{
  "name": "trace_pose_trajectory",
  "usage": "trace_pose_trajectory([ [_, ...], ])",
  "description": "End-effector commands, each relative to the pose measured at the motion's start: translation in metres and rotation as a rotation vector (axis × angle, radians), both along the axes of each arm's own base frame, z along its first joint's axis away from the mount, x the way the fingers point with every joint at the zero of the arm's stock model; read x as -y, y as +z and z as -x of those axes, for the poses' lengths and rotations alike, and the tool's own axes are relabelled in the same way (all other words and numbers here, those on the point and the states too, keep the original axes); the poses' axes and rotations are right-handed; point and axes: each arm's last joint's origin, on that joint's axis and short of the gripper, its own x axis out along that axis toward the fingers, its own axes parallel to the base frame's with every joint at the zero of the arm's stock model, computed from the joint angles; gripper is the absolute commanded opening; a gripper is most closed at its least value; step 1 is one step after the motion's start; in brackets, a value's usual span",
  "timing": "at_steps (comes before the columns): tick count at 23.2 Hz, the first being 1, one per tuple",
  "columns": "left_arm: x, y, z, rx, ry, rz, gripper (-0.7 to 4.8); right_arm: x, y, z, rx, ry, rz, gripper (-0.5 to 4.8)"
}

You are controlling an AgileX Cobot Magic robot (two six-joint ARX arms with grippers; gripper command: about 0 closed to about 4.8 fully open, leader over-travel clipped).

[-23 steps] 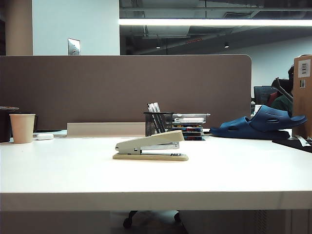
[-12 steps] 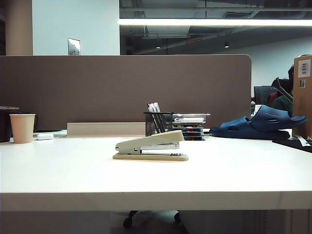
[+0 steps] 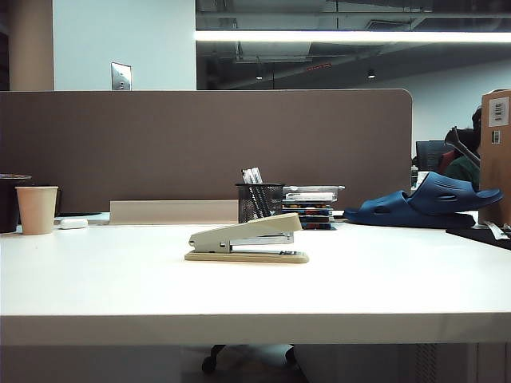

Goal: Press the stapler down.

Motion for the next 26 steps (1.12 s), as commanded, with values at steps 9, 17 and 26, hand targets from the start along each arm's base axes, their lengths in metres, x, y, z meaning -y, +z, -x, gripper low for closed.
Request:
trace_pose_trajectory([
  [9, 0.001, 0.001, 0.000, 0.003, -0.022, 0.003, -0.06, -0.001, 0.064, 0.012, -0.119, 0.038, 0.003, -0.09],
  [17, 0.001, 0.001, 0.000, 0.003, -0.022, 0.003, -0.06, -0.003, 0.105, -0.015, -0.232, 0.091, 0.001, -0.09],
  [26, 0.000, 0.001, 0.000, 0.003, -0.019, 0.002, -0.05, -0.006, 0.154, -0.056, -0.315, 0.218, -0.004, -0.09],
])
